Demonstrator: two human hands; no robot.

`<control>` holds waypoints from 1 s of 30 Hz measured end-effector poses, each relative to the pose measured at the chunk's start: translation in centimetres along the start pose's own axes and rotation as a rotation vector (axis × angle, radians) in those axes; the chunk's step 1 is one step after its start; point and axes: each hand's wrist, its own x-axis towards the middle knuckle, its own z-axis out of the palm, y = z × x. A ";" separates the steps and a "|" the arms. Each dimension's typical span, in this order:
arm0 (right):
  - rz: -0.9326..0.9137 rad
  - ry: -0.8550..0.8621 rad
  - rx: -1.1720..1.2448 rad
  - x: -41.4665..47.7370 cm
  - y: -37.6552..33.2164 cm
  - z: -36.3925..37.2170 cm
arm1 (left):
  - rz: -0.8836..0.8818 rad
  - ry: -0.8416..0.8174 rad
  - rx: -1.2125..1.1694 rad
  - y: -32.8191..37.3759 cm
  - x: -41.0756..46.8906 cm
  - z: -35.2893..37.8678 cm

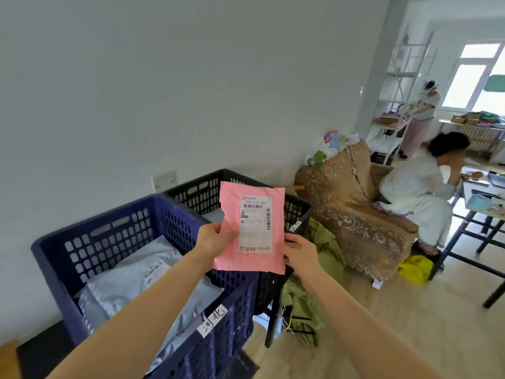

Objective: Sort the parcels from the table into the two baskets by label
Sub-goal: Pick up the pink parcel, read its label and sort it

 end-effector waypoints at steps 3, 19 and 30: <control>0.009 -0.045 0.013 3.7 0.0 -0.6 | -0.014 0.036 -0.016 0.5 2.8 1.9; 0.081 -0.321 -0.007 25.7 -1.2 -4.4 | -0.172 0.385 -0.086 3.6 15.3 14.3; 0.279 -0.430 0.252 31.3 -1.3 -0.2 | -0.266 0.641 -0.309 3.2 21.3 14.6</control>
